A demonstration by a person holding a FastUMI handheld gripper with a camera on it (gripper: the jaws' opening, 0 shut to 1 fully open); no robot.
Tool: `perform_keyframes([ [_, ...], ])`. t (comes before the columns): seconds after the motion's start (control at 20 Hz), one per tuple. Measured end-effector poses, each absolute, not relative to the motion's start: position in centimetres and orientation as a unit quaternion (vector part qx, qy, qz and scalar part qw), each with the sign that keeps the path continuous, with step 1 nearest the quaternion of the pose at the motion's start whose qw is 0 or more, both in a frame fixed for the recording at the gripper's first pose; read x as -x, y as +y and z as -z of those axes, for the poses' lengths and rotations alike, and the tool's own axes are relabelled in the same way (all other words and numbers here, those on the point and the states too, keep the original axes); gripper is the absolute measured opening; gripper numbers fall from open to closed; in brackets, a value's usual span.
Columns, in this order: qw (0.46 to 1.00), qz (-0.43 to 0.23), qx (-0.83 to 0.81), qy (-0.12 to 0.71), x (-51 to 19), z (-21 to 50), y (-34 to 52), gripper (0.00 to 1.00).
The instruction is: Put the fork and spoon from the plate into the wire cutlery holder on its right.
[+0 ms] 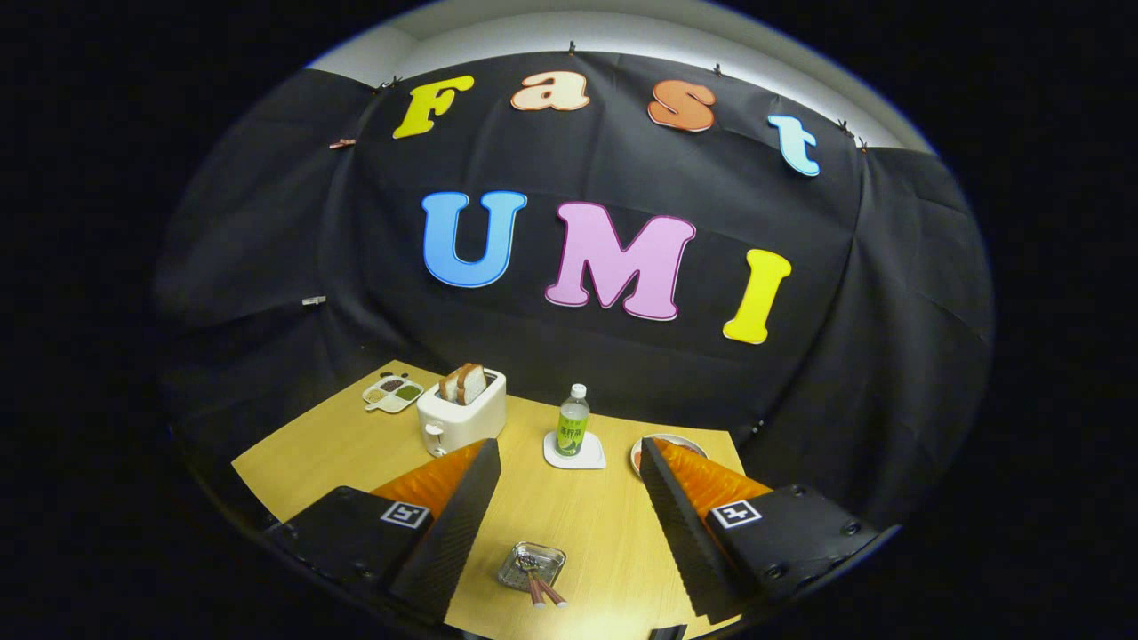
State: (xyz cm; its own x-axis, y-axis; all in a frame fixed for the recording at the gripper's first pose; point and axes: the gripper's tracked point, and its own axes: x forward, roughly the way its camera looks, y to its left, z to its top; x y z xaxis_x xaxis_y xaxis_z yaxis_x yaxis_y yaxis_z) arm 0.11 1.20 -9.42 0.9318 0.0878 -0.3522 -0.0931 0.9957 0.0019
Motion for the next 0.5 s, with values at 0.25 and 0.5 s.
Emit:
perform_keyframes([
  [0.25, 0.984, -0.077, -0.035, 0.155, 0.0, 9.2, 1.8, 0.98],
  [0.5, 0.985, -0.080, -0.035, 0.151, 0.6, 10.5, 0.7, 0.98],
])
